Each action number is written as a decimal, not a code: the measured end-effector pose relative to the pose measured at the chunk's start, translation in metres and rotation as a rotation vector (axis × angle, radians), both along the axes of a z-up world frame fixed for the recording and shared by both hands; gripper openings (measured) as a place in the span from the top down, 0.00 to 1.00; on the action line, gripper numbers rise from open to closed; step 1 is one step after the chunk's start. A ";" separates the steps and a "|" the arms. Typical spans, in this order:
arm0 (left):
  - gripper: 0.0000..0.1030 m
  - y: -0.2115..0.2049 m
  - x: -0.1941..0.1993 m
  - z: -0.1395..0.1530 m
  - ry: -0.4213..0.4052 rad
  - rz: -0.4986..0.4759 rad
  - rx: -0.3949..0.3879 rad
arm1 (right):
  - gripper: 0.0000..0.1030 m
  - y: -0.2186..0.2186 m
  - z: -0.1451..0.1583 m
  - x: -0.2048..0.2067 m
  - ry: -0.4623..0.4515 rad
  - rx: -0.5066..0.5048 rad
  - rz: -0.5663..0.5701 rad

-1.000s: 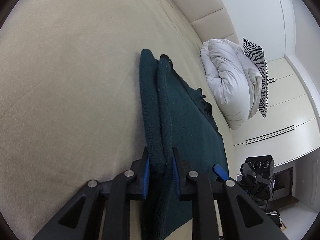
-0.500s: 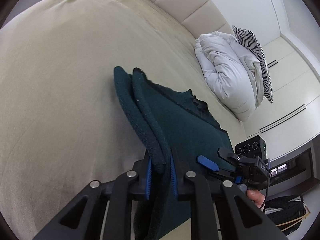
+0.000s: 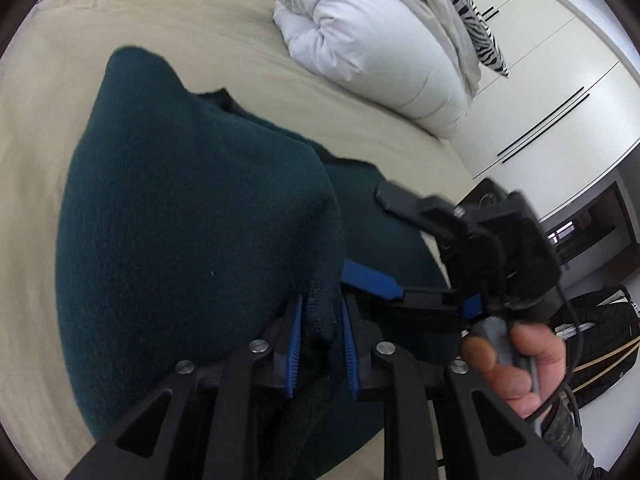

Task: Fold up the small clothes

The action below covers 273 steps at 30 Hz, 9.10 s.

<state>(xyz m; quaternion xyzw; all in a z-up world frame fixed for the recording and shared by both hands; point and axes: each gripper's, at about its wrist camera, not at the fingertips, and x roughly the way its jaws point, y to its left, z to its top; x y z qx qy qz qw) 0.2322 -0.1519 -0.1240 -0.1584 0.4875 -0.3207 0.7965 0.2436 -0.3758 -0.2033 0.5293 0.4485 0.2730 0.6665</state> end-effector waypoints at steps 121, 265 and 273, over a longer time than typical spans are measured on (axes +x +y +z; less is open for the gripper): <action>0.29 -0.064 0.082 -0.010 -0.229 -0.013 0.383 | 0.79 -0.126 0.060 0.020 -0.048 -0.445 -0.348; 0.53 0.199 -0.279 0.023 -0.277 0.212 0.226 | 0.64 0.160 0.037 -0.319 -0.249 -0.373 0.215; 0.07 0.191 -0.316 0.075 -0.537 0.361 0.447 | 0.62 0.126 0.082 -0.337 -0.278 -0.650 0.058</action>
